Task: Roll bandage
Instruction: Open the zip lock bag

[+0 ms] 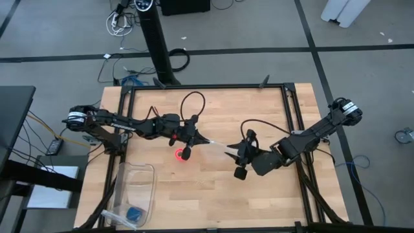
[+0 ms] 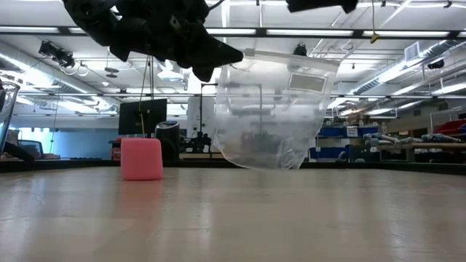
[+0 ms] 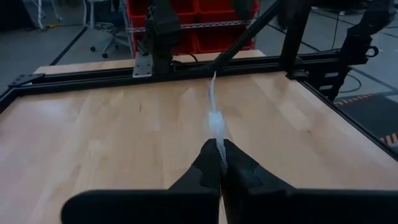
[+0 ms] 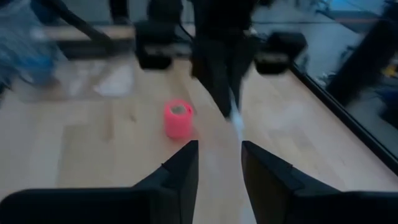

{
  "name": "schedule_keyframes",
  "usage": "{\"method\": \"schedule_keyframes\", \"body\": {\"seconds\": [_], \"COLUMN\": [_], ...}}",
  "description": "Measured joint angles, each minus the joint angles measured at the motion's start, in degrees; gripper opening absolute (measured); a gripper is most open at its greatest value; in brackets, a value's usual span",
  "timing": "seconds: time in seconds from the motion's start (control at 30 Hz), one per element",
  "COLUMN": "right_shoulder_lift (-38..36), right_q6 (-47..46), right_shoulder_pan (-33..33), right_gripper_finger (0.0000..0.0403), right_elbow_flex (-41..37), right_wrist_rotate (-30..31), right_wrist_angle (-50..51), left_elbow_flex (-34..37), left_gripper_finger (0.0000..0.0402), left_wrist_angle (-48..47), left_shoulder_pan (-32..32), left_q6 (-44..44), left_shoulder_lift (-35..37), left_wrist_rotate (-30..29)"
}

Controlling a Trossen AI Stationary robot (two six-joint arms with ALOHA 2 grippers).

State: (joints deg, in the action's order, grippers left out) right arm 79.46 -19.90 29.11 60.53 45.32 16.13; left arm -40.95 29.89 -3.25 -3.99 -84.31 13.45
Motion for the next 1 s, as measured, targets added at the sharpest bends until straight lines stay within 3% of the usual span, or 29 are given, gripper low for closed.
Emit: {"method": "schedule_keyframes", "body": {"seconds": [0.33, 0.5, 0.73, 1.0], "right_shoulder_lift": [0.04, 1.42, 4.88, 6.08], "right_q6": [3.28, 5.32, 7.03, 6.22], "right_shoulder_pan": [-7.20, -9.78, -11.34, -11.99], "right_gripper_finger": [0.0123, 0.0123, 0.0121, 0.0117], "right_elbow_flex": [0.00, -0.08, -0.06, -0.02], "right_wrist_rotate": [-8.85, -16.50, -17.13, -18.46], "right_wrist_angle": [-5.00, -8.04, -10.09, -7.85], "left_elbow_flex": [-0.40, -2.88, -6.30, -7.57], "left_gripper_finger": [0.0001, 0.0001, 0.0001, 0.0001], "left_wrist_angle": [-0.90, -5.66, -12.29, -13.65], "left_shoulder_pan": [1.21, 2.63, 4.45, 4.92], "left_q6": [-2.50, -5.84, -8.63, -9.31], "left_shoulder_lift": [0.00, 0.02, 0.02, 0.04], "left_wrist_rotate": [-0.03, -2.82, -5.78, -6.38]}}
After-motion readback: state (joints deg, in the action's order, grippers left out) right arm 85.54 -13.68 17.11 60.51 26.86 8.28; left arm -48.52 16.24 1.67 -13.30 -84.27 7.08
